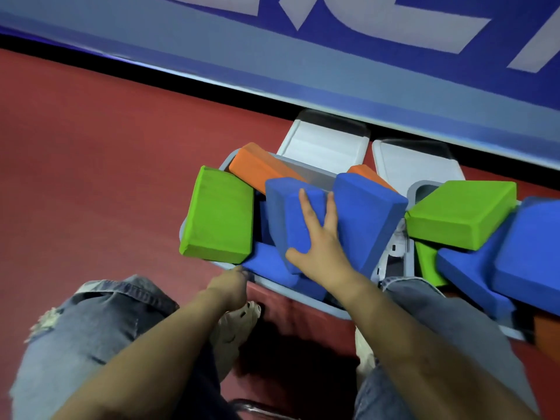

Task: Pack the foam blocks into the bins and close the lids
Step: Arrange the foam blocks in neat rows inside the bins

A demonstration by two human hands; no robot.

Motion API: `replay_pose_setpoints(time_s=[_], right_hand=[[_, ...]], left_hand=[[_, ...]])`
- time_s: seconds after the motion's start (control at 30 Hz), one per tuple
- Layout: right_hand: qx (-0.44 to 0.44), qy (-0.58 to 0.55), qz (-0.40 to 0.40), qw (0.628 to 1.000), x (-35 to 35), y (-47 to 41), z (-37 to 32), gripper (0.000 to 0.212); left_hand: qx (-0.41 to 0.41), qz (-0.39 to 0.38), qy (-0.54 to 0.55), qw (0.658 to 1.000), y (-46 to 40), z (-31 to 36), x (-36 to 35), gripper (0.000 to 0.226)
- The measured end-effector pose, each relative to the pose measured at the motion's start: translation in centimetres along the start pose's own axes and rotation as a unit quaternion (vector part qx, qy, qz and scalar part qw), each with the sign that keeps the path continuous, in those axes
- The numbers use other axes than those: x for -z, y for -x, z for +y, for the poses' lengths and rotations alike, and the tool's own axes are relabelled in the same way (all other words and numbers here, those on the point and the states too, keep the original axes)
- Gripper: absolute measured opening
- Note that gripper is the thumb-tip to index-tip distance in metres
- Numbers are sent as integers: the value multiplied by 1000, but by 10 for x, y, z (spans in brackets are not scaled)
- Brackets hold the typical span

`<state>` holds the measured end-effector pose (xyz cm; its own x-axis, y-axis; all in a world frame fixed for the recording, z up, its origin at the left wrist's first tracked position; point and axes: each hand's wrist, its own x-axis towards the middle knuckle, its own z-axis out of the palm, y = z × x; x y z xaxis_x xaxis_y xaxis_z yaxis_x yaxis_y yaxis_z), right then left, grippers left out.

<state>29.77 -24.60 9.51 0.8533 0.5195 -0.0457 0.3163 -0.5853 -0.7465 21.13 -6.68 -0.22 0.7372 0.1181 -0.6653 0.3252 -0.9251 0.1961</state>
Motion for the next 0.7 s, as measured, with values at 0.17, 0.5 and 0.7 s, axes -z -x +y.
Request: replay_pose_setpoints(time_s=[0.17, 0.5, 0.7], right_hand=[[-61, -35, -2, 997, 26, 1, 9, 105], [-42, 73, -62, 995, 27, 10, 7, 114], [-11, 96, -51, 994, 24, 18, -4, 107]], left_hand=[[33, 27, 7, 999, -11, -4, 0, 66], [56, -133, -18, 989, 6, 17, 14, 50], [56, -249, 113, 960, 26, 26, 31, 24]])
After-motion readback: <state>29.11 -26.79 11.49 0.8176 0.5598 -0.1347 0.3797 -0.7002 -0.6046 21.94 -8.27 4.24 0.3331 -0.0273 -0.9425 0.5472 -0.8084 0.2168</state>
